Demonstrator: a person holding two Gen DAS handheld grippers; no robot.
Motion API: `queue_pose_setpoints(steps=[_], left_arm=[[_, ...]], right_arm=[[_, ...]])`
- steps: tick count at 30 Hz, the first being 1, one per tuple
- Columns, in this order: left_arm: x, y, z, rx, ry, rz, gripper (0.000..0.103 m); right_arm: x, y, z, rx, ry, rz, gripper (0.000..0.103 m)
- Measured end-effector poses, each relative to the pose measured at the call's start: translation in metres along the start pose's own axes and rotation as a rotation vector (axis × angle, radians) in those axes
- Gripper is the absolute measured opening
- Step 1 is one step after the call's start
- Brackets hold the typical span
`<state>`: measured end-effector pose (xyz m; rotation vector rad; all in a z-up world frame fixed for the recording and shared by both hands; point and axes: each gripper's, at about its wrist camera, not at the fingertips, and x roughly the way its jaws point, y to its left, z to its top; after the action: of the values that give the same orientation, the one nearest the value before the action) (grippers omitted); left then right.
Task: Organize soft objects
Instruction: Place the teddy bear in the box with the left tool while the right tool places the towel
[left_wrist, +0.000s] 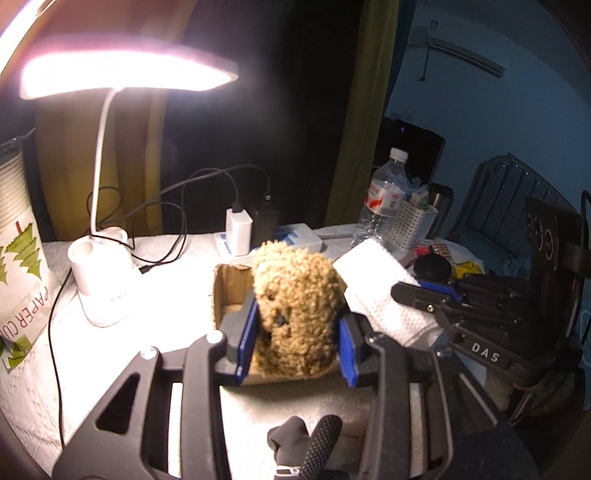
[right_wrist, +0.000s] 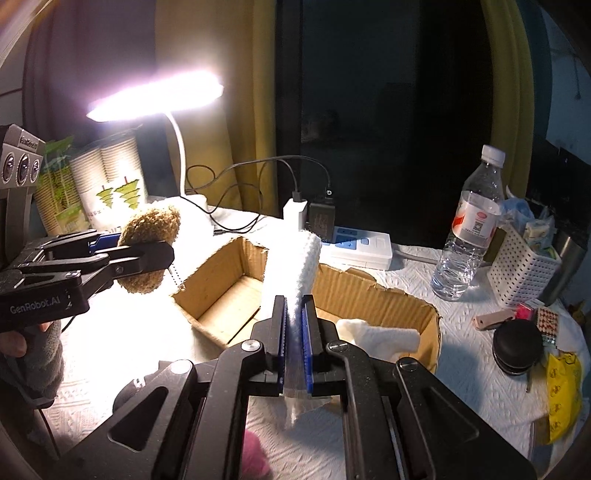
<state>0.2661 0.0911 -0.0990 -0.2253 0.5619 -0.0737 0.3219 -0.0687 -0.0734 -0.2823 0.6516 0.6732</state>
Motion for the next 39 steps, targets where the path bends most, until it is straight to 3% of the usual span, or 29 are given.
queue_pose_setpoints(steps=[13, 21, 24, 28, 31, 33, 34, 39], left_arm=[[0.057, -0.014, -0.004, 0.016, 0.087, 0.019, 0.038], [0.087, -0.018, -0.009, 0.021, 0.162, 0.033, 0.04], [0.097, -0.019, -0.011, 0.027, 0.206, 0.046, 0.042], [0.095, -0.023, -0.012, 0.045, 0.209, 0.048, 0.05], [0.09, -0.024, -0.01, 0.046, 0.201, 0.05, 0.05], [0.086, -0.024, -0.01, 0.044, 0.194, 0.056, 0.05], [0.083, -0.025, -0.009, 0.043, 0.19, 0.056, 0.05], [0.067, -0.03, -0.008, 0.042, 0.166, 0.046, 0.05]], right_arm=[[0.031, -0.068, -0.024, 0.106, 0.071, -0.101, 0.008], [0.037, -0.083, -0.047, 0.129, 0.122, -0.109, 0.008], [0.04, -0.083, -0.051, 0.128, 0.134, -0.111, 0.008], [0.038, -0.084, -0.048, 0.135, 0.136, -0.103, 0.008], [0.036, -0.085, -0.047, 0.151, 0.138, -0.087, 0.013], [0.032, -0.084, -0.047, 0.155, 0.132, -0.087, 0.03], [0.03, -0.084, -0.046, 0.158, 0.126, -0.083, 0.032], [0.015, -0.076, -0.047, 0.153, 0.11, -0.093, 0.035]])
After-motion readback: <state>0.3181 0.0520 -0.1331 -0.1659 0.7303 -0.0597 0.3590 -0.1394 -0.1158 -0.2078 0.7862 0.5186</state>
